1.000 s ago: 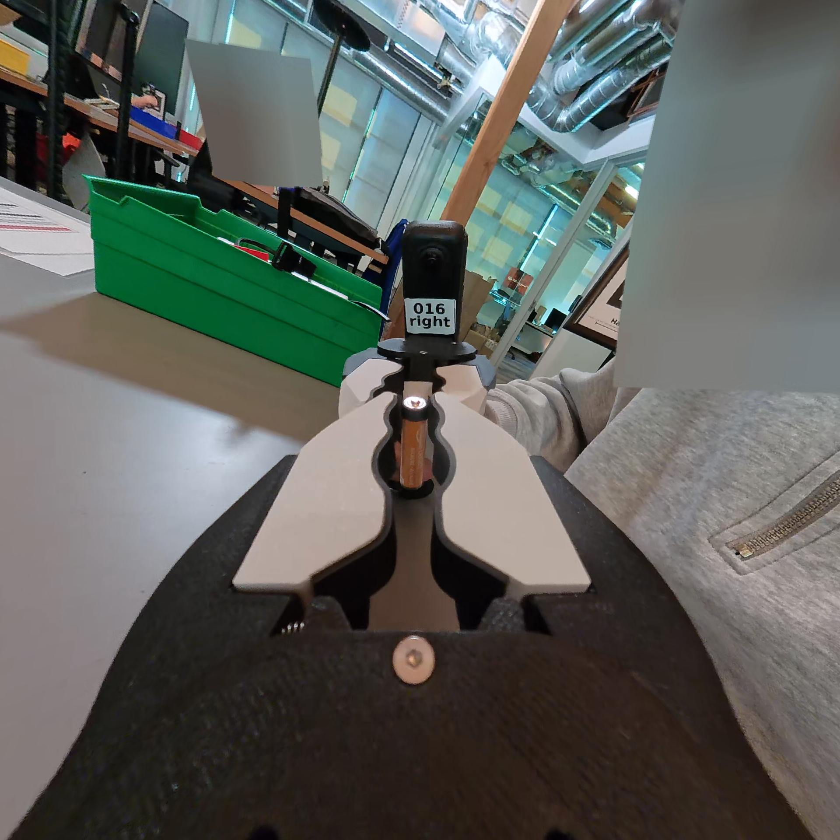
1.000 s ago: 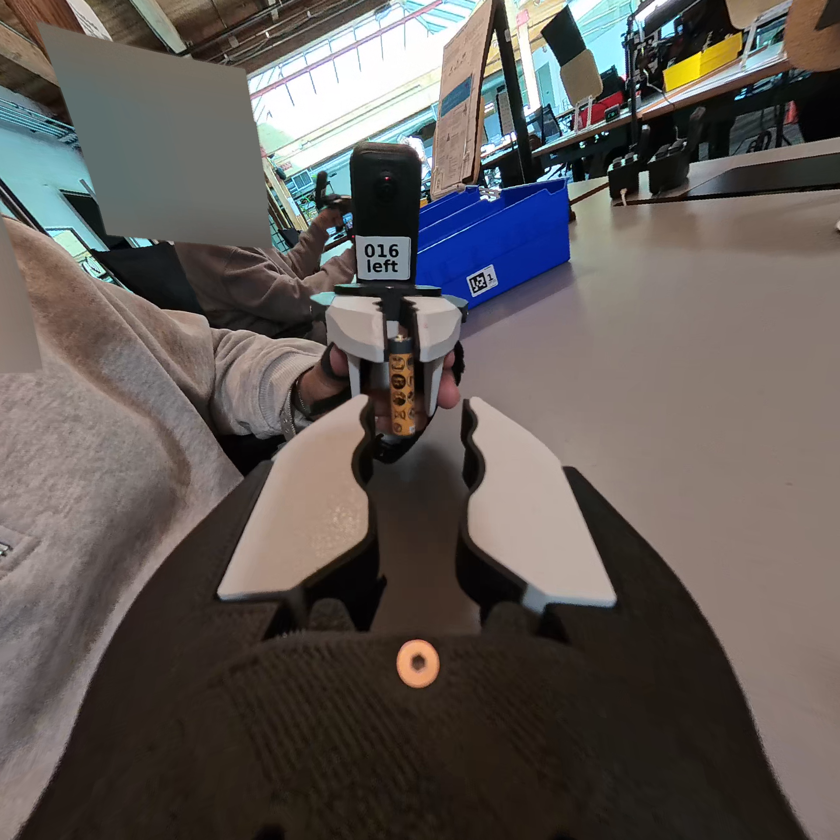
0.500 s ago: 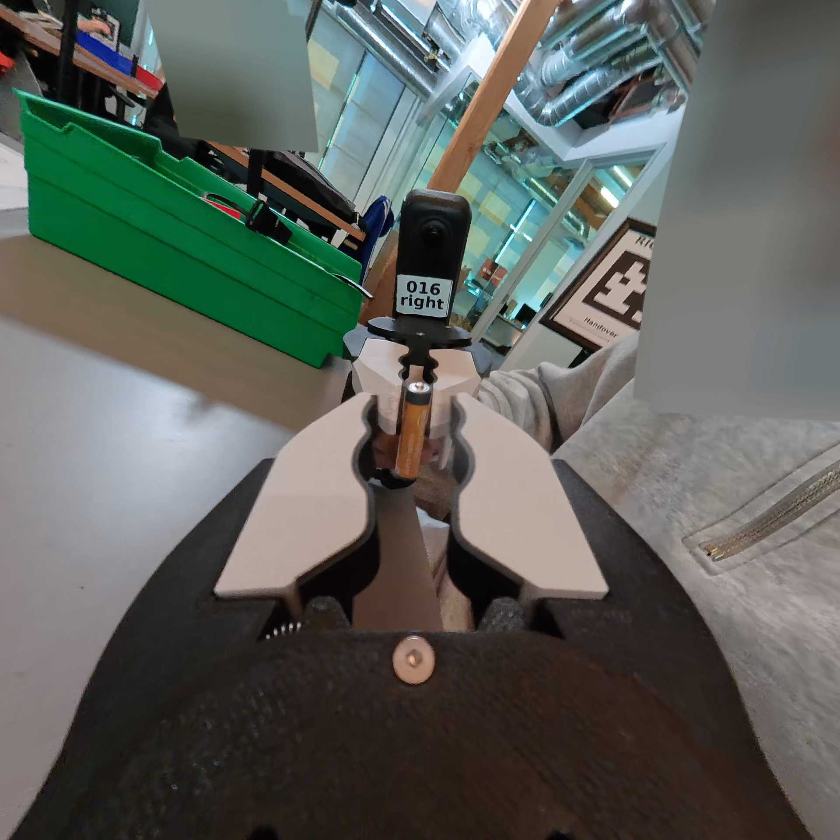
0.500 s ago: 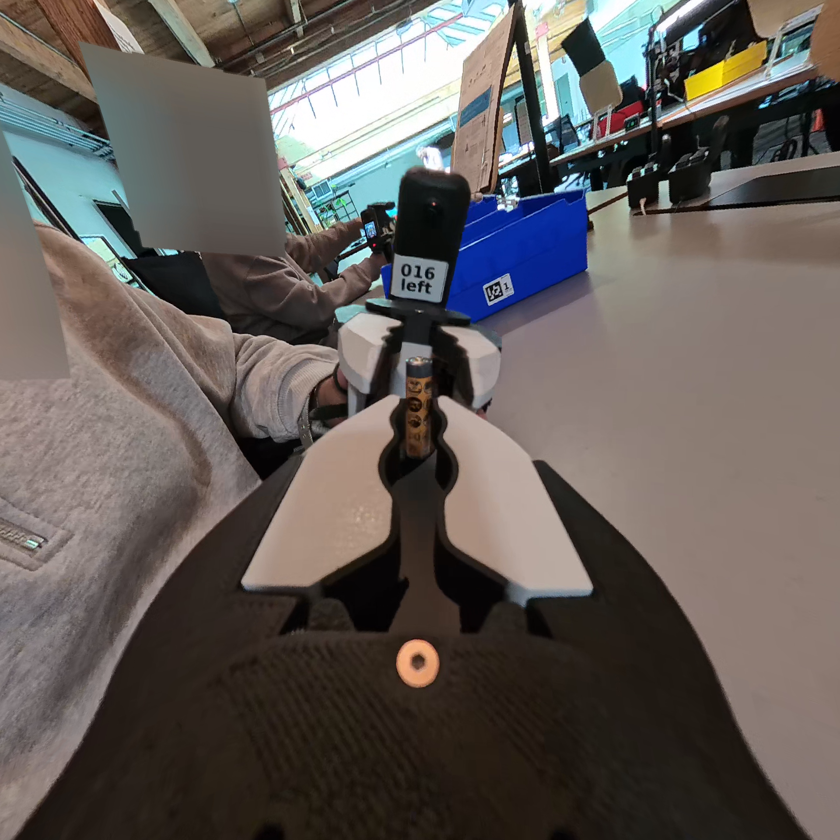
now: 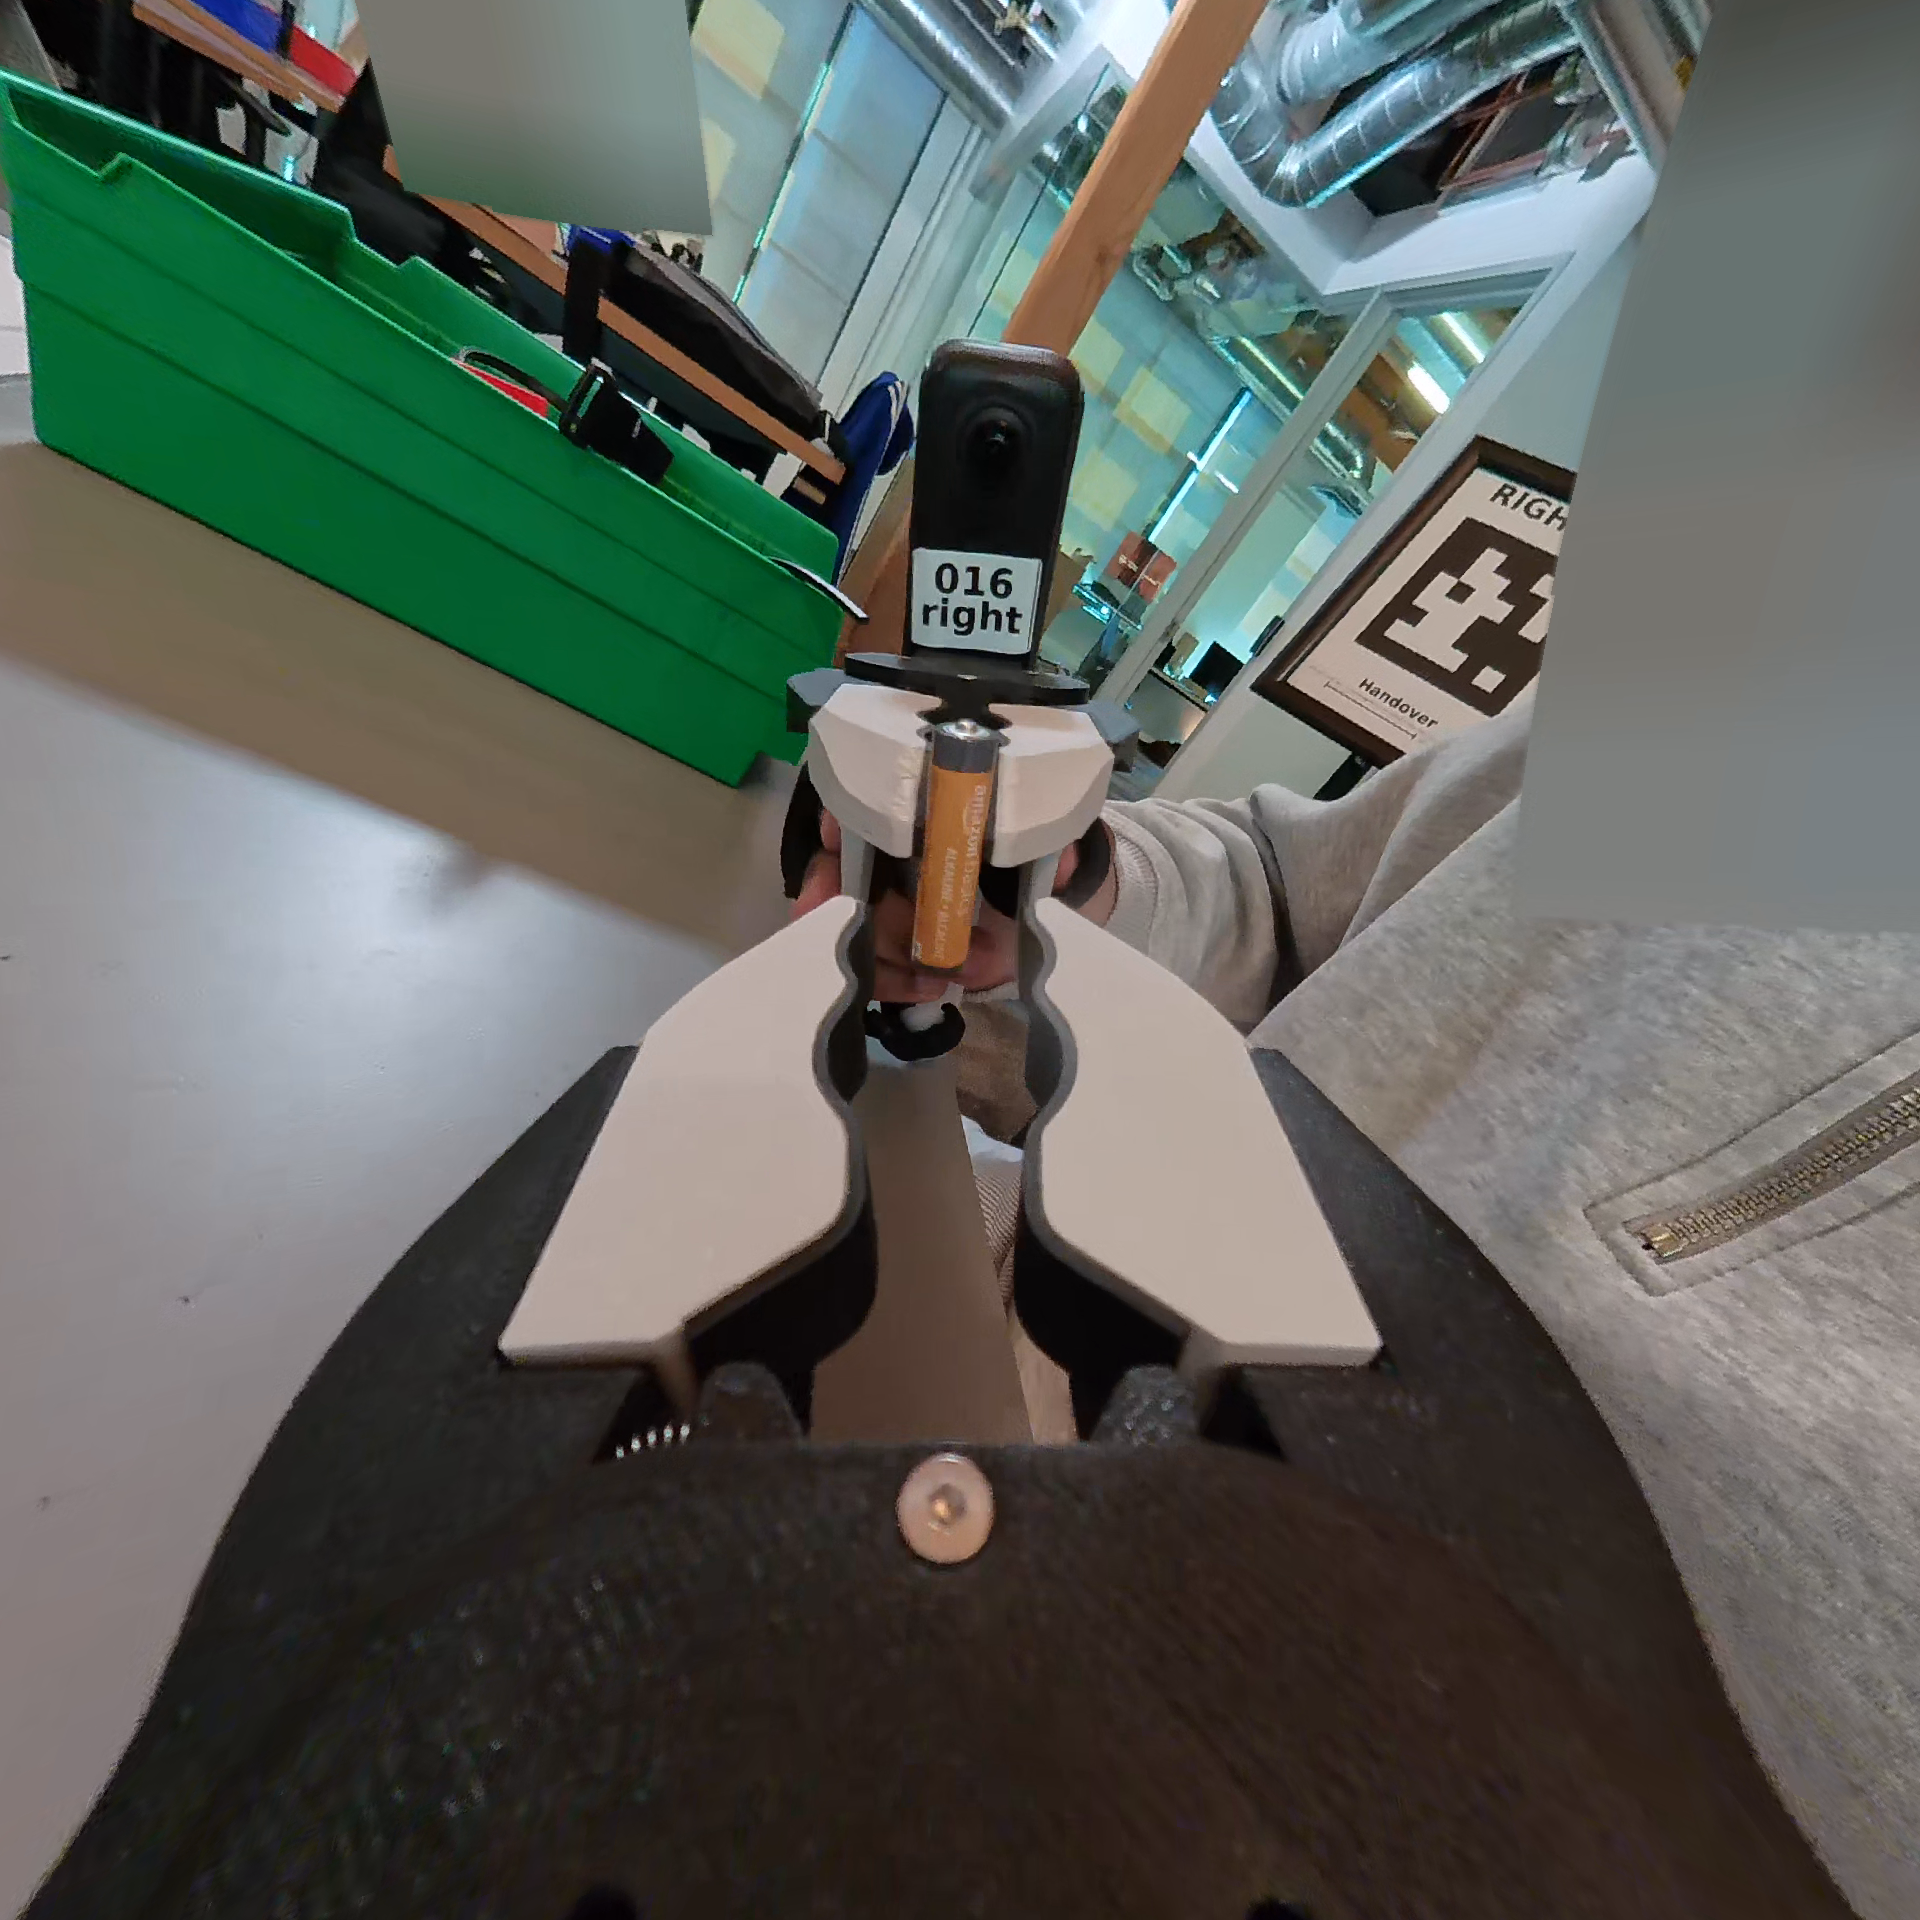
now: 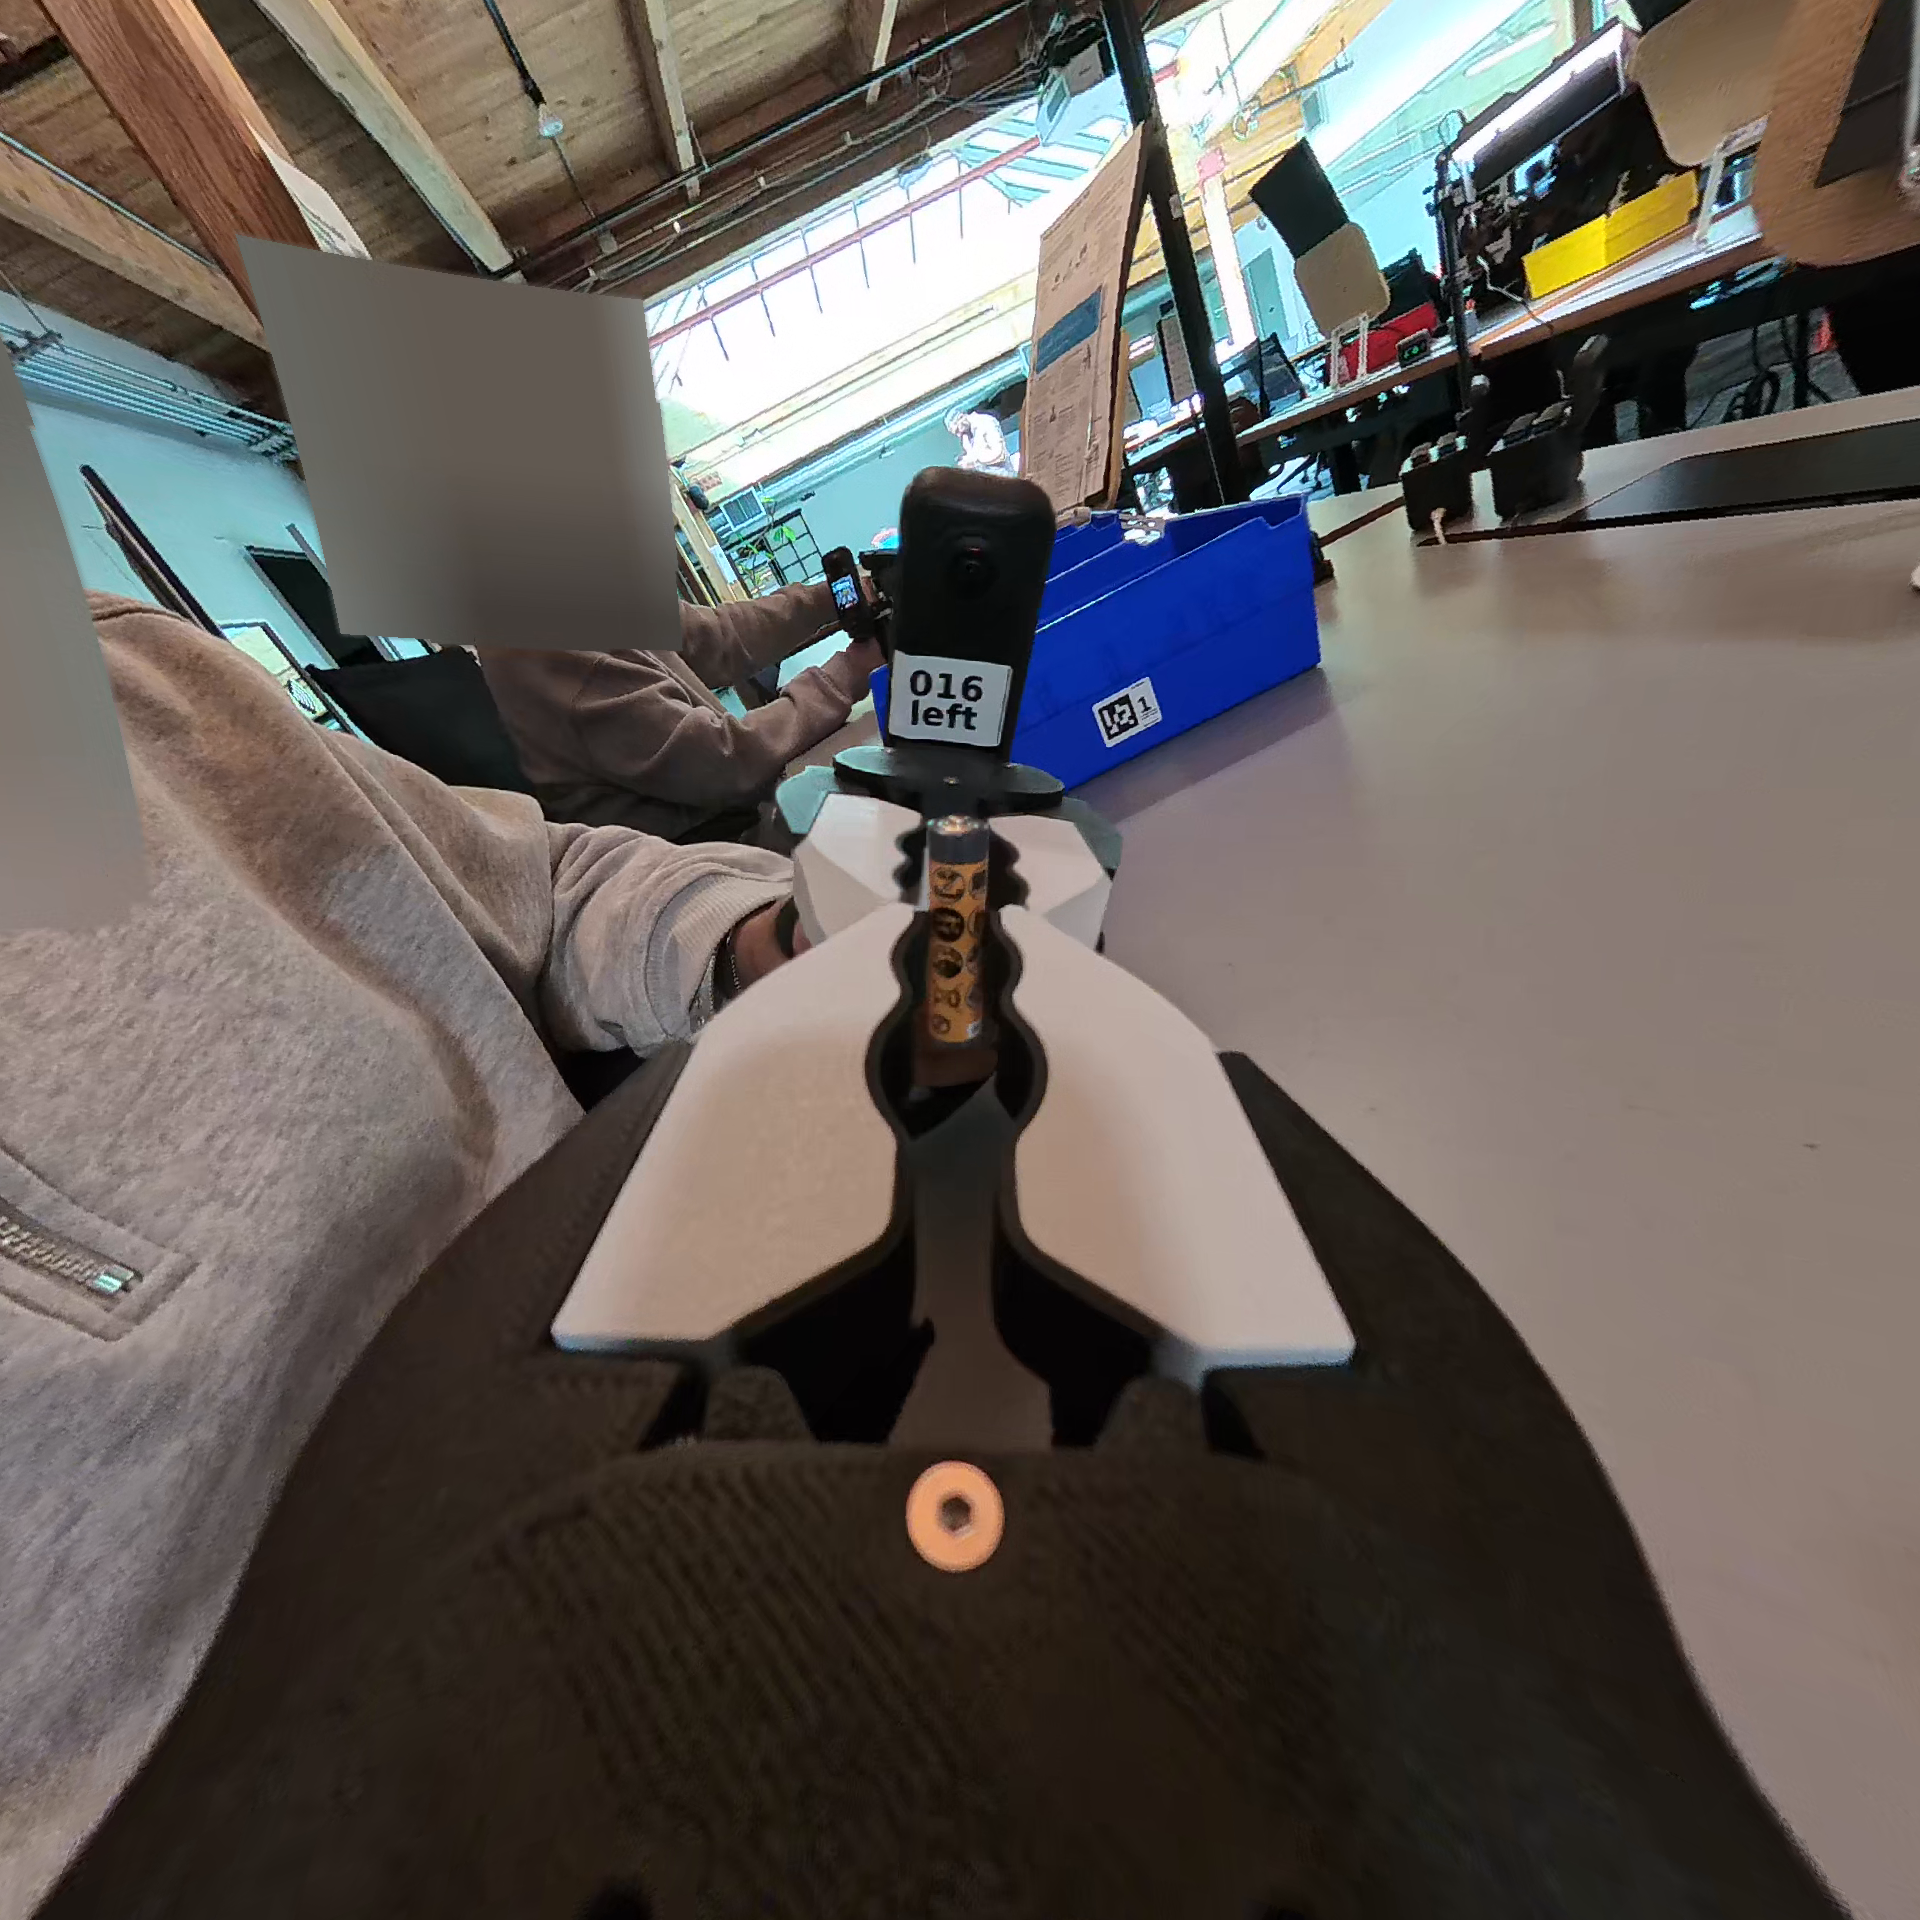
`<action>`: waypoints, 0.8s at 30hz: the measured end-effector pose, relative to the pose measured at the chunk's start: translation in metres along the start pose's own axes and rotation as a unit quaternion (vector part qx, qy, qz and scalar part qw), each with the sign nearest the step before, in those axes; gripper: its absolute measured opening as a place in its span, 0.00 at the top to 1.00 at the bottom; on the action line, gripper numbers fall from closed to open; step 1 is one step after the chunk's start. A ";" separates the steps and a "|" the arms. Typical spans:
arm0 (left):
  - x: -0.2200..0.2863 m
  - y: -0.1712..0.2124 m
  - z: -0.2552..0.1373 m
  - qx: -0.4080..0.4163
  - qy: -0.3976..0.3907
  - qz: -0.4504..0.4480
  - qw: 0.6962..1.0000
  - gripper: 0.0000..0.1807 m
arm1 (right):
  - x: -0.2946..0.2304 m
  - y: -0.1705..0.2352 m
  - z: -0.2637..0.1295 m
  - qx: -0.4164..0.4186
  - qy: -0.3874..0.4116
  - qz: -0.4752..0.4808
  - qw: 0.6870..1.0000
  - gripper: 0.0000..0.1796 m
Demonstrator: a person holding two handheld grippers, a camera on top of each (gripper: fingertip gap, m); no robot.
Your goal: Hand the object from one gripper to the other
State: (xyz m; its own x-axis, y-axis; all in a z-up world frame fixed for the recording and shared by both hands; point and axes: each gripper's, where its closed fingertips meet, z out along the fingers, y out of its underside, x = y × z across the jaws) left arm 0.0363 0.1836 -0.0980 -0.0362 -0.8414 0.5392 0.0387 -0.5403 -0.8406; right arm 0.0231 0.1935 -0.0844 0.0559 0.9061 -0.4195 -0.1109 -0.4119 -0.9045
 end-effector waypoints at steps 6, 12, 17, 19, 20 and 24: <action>0.004 0.004 0.001 -0.015 0.019 -0.011 1.000 0.95 | -0.005 0.006 0.003 -0.011 -0.010 -0.010 1.000 0.94; 0.006 0.002 -0.001 -0.006 0.048 -0.079 0.996 0.95 | -0.008 -0.016 -0.002 0.051 -0.006 -0.091 0.995 0.61; 0.018 0.001 -0.003 -0.003 0.137 -0.195 0.971 0.95 | -0.018 -0.004 -0.003 -0.007 -0.006 -0.294 0.956 0.61; 0.023 0.004 -0.002 -0.012 0.167 -0.234 0.958 0.95 | -0.023 0.002 -0.002 -0.022 -0.018 -0.320 0.947 0.61; 0.025 0.006 -0.001 -0.019 0.177 -0.245 0.953 0.95 | -0.025 0.004 -0.001 -0.024 -0.024 -0.321 0.946 0.61; 0.034 0.012 0.001 -0.043 0.198 -0.254 0.946 0.94 | -0.029 0.006 -0.001 -0.032 -0.034 -0.330 0.943 0.62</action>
State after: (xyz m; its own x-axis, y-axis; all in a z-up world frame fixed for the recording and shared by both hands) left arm 0.0365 0.1487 -0.0893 -0.4006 -0.3946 0.8269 -0.1649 -0.8567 -0.4887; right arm 0.0214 0.1645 -0.0771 0.0272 0.9704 0.2400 -0.0147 0.2405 -0.9705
